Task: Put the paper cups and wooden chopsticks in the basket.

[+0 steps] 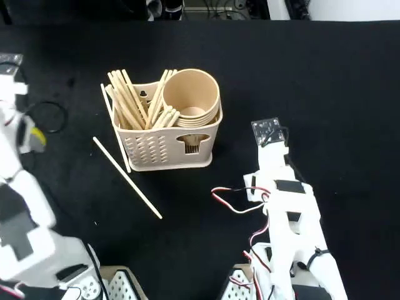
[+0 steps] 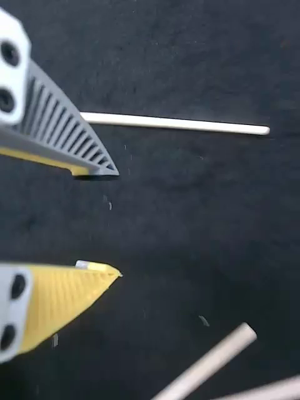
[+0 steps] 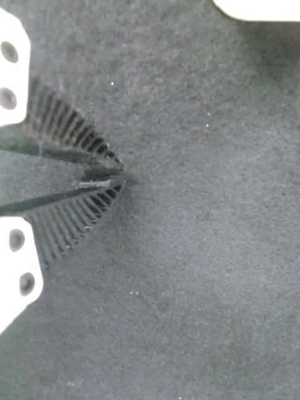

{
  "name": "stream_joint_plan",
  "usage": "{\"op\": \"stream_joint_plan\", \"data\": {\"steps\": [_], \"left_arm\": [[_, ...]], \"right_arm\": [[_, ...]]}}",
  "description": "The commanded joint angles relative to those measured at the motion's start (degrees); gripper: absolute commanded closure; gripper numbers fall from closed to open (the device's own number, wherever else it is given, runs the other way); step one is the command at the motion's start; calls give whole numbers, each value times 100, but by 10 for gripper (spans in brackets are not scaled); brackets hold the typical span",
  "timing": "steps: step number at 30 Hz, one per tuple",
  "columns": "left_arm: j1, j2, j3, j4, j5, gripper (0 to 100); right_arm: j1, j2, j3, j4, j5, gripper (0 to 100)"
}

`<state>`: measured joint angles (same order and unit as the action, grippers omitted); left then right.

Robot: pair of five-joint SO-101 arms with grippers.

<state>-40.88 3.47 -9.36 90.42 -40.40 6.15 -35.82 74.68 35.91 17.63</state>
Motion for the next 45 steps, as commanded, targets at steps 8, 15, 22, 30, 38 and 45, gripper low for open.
{"op": "stream_joint_plan", "data": {"steps": [8, 15, 22, 30, 38, 45], "left_arm": [[-752, 2752, -2404, 53, -1442, 777], [-734, 4448, -4338, 105, -1213, 777], [-734, 5477, -5358, 202, -923, 777], [-734, 6198, -5701, 580, -914, 883], [-655, 6409, -5833, 1055, -774, 971], [-593, 5424, -5235, 1064, 730, 971]], "right_arm": [[-35, -22, -31, 44, 35, 986], [-35, -22, -31, 44, 35, 986], [-35, -22, -31, 44, 35, 986], [-35, -22, -31, 44, 35, 986], [-35, -22, -31, 44, 35, 986], [-35, -22, -31, 44, 35, 986]]}}
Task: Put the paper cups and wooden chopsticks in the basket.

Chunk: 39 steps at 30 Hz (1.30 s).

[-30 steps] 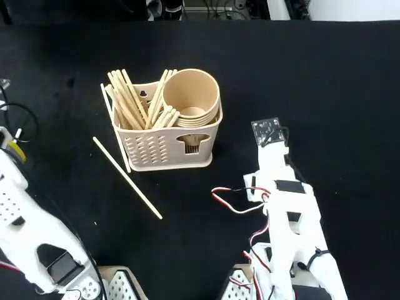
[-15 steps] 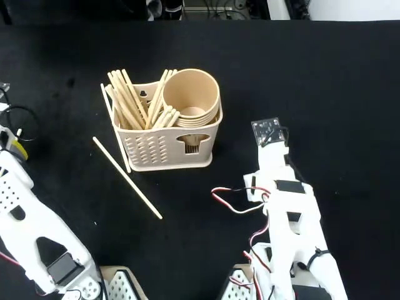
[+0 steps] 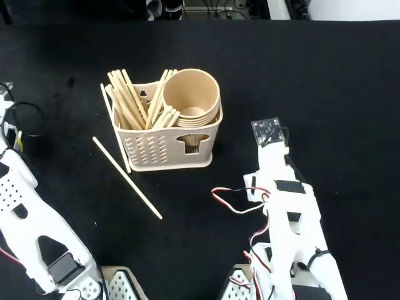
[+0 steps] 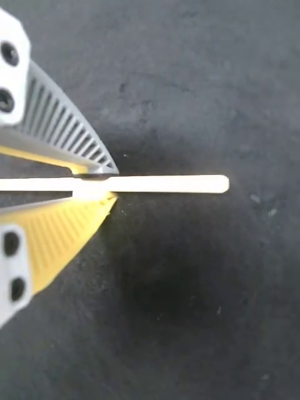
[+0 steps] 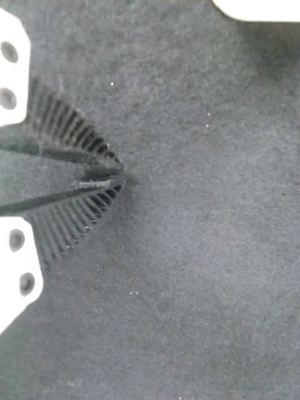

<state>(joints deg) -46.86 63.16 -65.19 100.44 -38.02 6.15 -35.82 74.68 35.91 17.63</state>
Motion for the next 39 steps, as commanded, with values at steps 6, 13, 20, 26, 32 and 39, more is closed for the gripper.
{"op": "stream_joint_plan", "data": {"steps": [6, 13, 20, 26, 32, 39], "left_arm": [[470, -2804, 2607, 44, 2154, 971], [1780, -5837, 4752, -791, 3270, 970], [2167, -8862, 7486, -3666, 4079, 970], [2862, -10910, 9138, -6189, 4079, 971], [3758, -12422, 9833, -7754, 4088, 971], [5244, -12888, 9868, -7868, 4088, 971]], "right_arm": [[-35, -22, -31, 44, 35, 986], [-35, -22, -31, 44, 35, 986], [-35, -22, -31, 44, 35, 986], [-35, -22, -31, 44, 35, 986], [-35, -22, -31, 44, 35, 986], [-35, -22, -31, 44, 35, 986]]}}
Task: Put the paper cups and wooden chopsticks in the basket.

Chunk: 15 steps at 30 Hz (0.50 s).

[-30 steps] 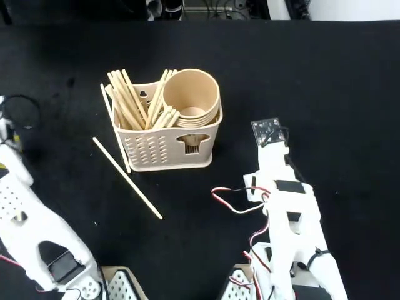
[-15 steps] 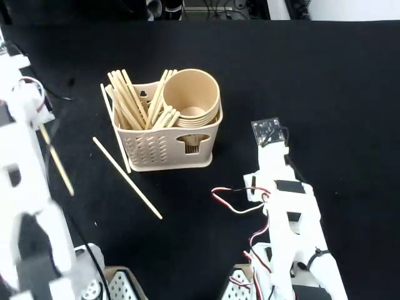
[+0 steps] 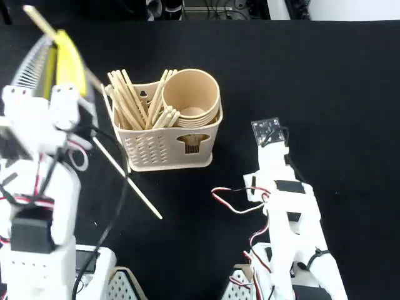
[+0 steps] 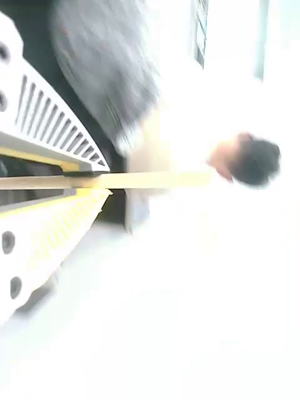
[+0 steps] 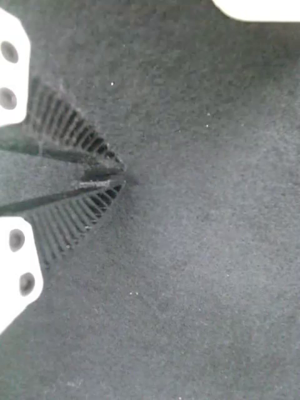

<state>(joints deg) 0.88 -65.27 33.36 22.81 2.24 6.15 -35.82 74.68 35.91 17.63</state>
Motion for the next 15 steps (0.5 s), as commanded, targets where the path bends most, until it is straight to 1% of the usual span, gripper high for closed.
{"op": "stream_joint_plan", "data": {"steps": [1, 9, 15], "left_arm": [[523, 26, 40, -62, 62, 971], [532, 484, 593, -62, 62, 971], [576, 607, 716, -62, 62, 971]], "right_arm": [[-35, -22, -31, 44, 35, 986], [-35, -22, -31, 44, 35, 986], [-35, -22, -31, 44, 35, 986]]}}
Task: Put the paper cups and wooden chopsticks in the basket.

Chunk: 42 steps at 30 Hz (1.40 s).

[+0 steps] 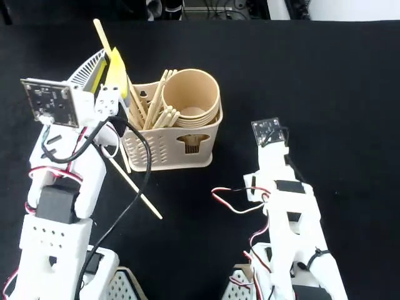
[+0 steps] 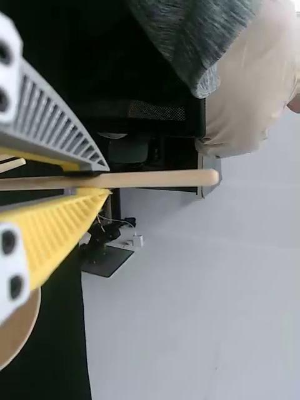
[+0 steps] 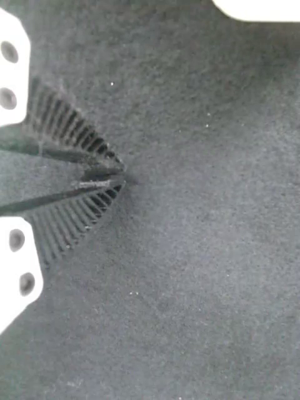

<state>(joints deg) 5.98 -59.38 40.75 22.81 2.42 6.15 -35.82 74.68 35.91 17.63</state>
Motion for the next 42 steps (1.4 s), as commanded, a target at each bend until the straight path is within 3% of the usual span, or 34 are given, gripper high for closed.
{"op": "stream_joint_plan", "data": {"steps": [1, 10, 16, 22, 25, 28, 33, 37, 42], "left_arm": [[66, 18, 22, -26, 44, 971], [22, -35, 84, 879, 53, 855], [-180, 0, -576, 1741, 571, 820], [-690, 18, -1745, 3393, 492, 814], [-954, 0, -2062, 4501, 237, 765], [-1895, 35, -2088, 5099, 255, 758], [-3178, 791, -1613, 4897, 835, 756], [-3125, 2523, -1815, 4484, 1319, 756], [-2853, 4844, -3178, 4422, 1714, 758]], "right_arm": [[-35, -22, -31, 44, 35, 986], [-26, -22, -31, 44, 35, 986], [-26, -22, -31, 44, 35, 986], [-26, -22, -31, 44, 35, 986], [-26, -22, -31, 44, 35, 986], [-26, -22, -31, 44, 35, 986], [-26, -22, -31, 44, 35, 986], [-26, -22, -31, 44, 35, 986], [-26, -22, -31, 44, 35, 986]]}}
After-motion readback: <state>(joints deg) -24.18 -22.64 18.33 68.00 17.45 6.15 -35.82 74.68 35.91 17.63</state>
